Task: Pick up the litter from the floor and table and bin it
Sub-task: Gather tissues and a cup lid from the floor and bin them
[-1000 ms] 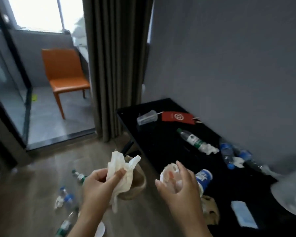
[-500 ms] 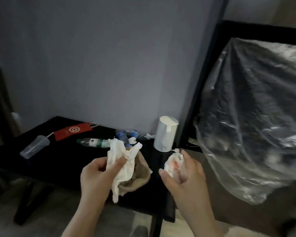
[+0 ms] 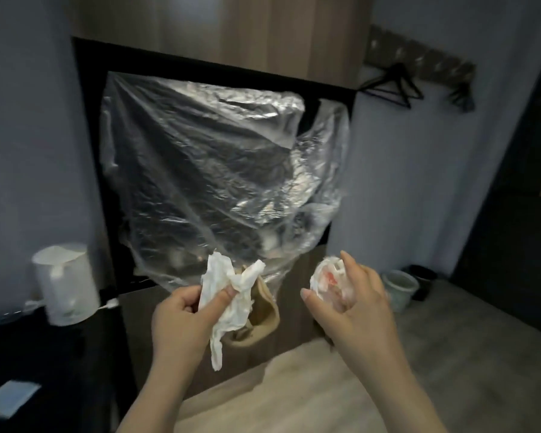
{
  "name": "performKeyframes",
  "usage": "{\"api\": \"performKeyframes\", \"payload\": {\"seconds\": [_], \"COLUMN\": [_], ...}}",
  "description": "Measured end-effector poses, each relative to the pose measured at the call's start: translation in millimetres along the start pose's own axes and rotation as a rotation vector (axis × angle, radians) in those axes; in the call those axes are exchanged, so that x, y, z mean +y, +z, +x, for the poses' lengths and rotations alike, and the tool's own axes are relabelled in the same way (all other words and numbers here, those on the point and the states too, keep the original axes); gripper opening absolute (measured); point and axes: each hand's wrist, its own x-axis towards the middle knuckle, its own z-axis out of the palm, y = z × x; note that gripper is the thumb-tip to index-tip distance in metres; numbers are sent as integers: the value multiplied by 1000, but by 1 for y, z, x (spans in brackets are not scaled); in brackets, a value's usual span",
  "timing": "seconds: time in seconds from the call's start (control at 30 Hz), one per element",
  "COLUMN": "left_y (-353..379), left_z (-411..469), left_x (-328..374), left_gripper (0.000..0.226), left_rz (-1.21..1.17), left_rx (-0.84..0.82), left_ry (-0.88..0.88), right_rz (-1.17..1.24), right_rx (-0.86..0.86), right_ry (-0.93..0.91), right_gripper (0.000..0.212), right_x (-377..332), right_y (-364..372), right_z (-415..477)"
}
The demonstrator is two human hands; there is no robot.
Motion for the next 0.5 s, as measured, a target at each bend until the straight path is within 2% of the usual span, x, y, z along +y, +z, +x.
{"api": "performKeyframes", "payload": {"seconds": [0.27,0.4,0.5], "left_y": [182,243,285], "left_z": [-19,-11,3], "left_x": [8,-4,-20], "left_gripper": [7,30,36], "left_rz": [-148,-162,-166], "left_rx": [-320,-405,-476], "left_ry": [-11,-36,-75], "right_rz": [-151,-181,-205], "right_rx": [181,255,291], "right_ry": [173,241,293], "right_gripper": [87,85,85], "right_x": [110,149,176], "right_y": [-127,-155,-162], "right_z": [14,22,37]}}
